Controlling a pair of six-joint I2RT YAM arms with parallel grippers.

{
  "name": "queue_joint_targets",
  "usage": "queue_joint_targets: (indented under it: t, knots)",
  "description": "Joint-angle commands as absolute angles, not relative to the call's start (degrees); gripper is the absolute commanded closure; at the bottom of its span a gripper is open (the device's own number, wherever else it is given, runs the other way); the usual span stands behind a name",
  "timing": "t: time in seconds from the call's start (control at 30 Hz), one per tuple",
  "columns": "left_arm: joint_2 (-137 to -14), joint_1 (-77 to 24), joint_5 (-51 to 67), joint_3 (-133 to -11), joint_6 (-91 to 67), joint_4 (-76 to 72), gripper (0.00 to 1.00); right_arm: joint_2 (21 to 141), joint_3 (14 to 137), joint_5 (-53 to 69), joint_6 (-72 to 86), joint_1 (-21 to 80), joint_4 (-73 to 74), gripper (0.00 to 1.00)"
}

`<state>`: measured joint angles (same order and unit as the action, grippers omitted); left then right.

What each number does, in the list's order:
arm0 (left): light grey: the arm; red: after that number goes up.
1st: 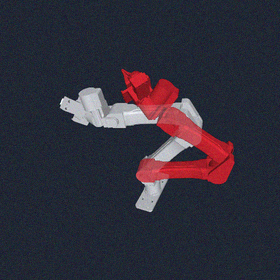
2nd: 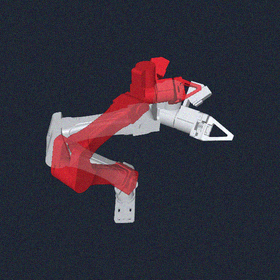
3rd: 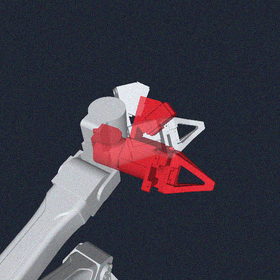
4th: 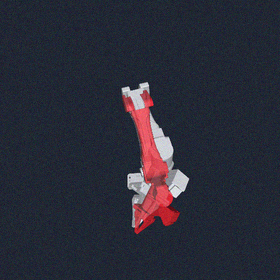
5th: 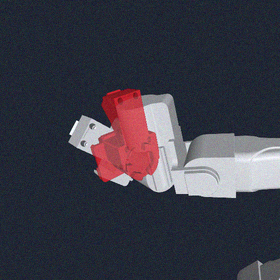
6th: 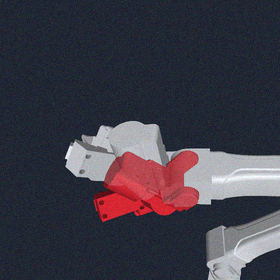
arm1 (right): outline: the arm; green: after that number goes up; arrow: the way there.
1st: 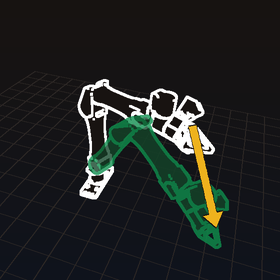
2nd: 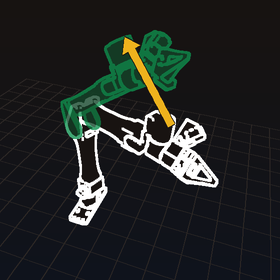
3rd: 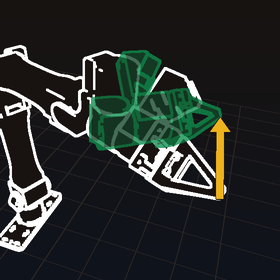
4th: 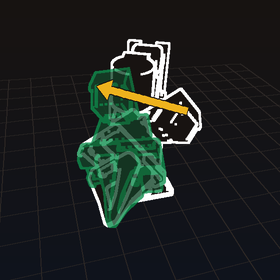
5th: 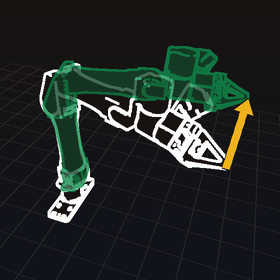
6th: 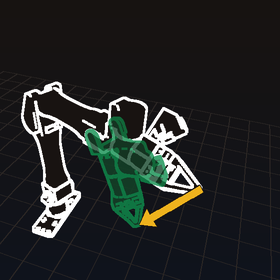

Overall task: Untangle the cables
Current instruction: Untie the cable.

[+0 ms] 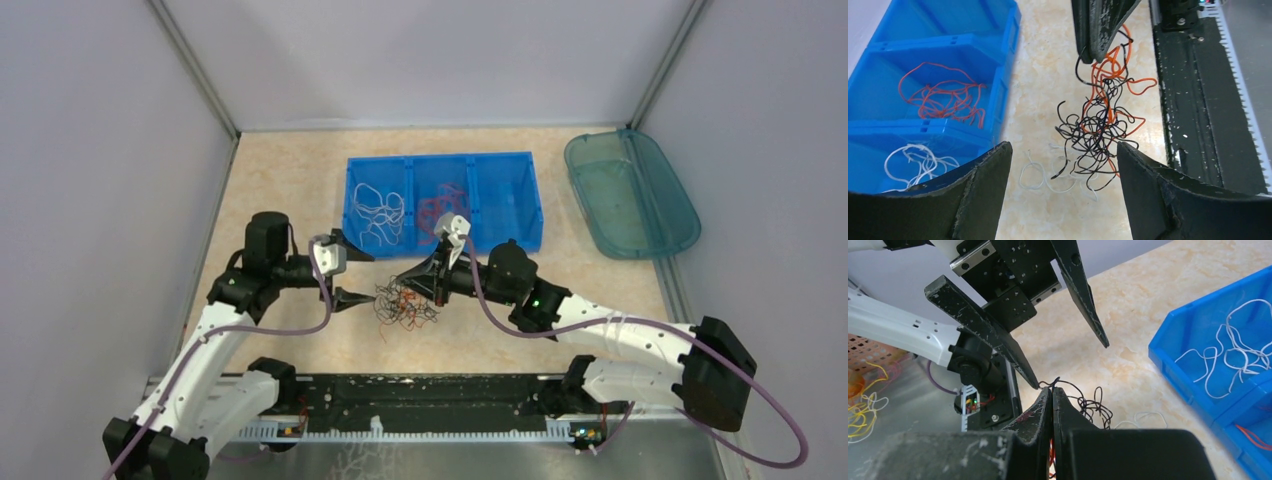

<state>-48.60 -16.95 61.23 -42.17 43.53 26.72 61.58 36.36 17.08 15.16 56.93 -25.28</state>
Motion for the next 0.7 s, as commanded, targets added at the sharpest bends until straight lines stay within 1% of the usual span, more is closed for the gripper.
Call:
queue_joint_targets:
  t: [0.0,0.13,0.23,0.3,0.37,0.4,0.5,0.57,0.63,0.67]
  knots:
    - [-48.3,-19.4,66.1,-43.5,41.7,25.8,0.19,62.1,38.2,19.3,17.1,56.9,-31.6,1.00]
    - [-49.3,-24.6,64.8,-44.0,41.2,27.0,0.22,64.0,40.1,20.2,17.7,56.9,-32.2,1.00]
    - [-48.9,-27.4,61.6,-44.2,39.9,26.3,0.28,64.8,40.9,20.4,17.8,56.9,-31.9,1.00]
    - [-48.5,-27.7,58.8,-43.8,38.7,24.2,0.37,64.9,41.0,20.7,17.8,56.9,-31.9,1.00]
    - [-47.9,-27.7,55.4,-43.4,38.1,22.1,0.52,64.7,40.7,20.6,18.0,56.9,-32.0,1.00]
    - [-47.7,-27.7,53.9,-43.4,38.1,21.5,0.56,64.5,40.5,20.6,18.1,56.9,-32.1,1.00]
    - [-47.2,-27.8,50.6,-43.0,38.7,20.8,0.78,63.4,39.6,20.4,18.4,56.9,-32.4,1.00]
    - [-46.7,-27.8,48.6,-42.5,38.4,19.1,0.90,62.8,39.1,20.5,18.7,56.9,-32.4,1.00]
    - [-46.2,-27.7,47.0,-42.2,37.3,16.3,0.99,62.3,38.7,20.7,19.1,56.9,-32.5,1.00]
    - [-46.1,-27.7,46.4,-42.3,36.7,15.1,0.99,62.1,38.3,20.7,19.3,56.9,-32.5,1.00]
